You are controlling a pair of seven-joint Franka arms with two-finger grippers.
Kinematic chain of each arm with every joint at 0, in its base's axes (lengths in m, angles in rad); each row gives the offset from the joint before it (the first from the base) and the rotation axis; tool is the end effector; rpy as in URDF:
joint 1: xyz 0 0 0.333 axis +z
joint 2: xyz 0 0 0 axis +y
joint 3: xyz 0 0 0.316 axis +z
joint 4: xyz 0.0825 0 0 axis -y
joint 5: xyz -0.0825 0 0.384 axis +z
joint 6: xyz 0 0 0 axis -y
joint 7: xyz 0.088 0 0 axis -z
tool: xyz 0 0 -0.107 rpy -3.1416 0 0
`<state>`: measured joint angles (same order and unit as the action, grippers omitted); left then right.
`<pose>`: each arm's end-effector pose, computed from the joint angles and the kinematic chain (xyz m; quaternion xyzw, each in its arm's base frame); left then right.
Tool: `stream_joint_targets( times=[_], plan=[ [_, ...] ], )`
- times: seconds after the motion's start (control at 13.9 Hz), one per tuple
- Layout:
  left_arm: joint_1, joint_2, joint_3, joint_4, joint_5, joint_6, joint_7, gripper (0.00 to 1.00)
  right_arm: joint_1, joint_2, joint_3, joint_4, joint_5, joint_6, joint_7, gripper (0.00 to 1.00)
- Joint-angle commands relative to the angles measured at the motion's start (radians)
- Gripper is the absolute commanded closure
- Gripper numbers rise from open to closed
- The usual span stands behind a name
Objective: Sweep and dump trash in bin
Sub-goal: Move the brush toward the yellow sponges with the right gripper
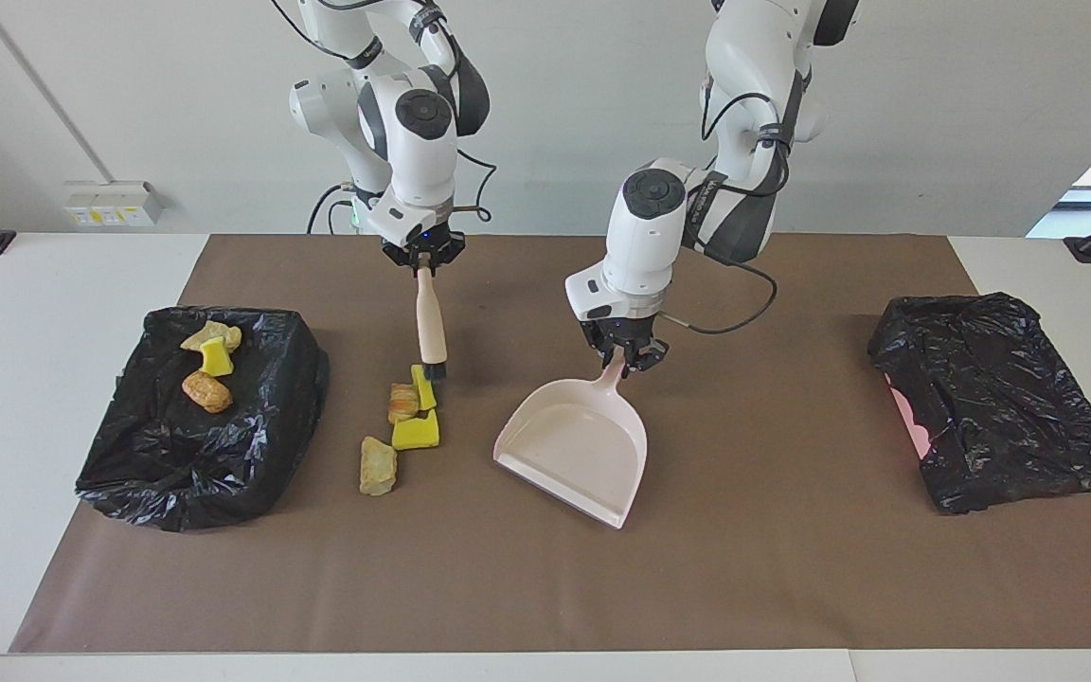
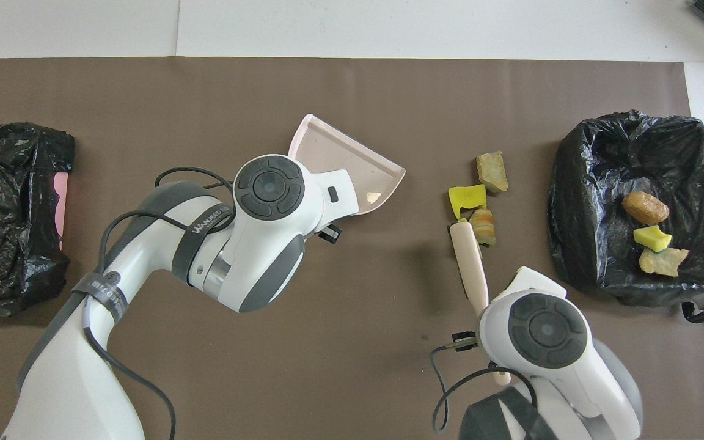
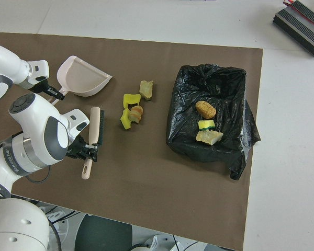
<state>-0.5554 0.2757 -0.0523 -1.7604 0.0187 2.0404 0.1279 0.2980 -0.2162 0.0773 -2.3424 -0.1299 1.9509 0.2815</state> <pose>0.5224 -0.3592 0.4096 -0.9320 0.3626 -0.0026 0.0006 0.4225 0.1576 0.4066 0.9912 0.0742 -0.0620 0.0909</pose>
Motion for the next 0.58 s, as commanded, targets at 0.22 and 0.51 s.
stream_joint_targets(
  times=[0.22,0.51],
  plan=[
    [0.009,-0.061,-0.009,-0.102,0.0,-0.04,0.373,1.0,-0.127,0.341,0.01,0.366,-0.222,-0.053,-0.036,1.0],
    [-0.009,-0.075,-0.014,-0.154,0.0,0.015,0.46,1.0,-0.163,0.507,0.01,0.552,-0.365,-0.067,-0.067,1.0]
  ],
)
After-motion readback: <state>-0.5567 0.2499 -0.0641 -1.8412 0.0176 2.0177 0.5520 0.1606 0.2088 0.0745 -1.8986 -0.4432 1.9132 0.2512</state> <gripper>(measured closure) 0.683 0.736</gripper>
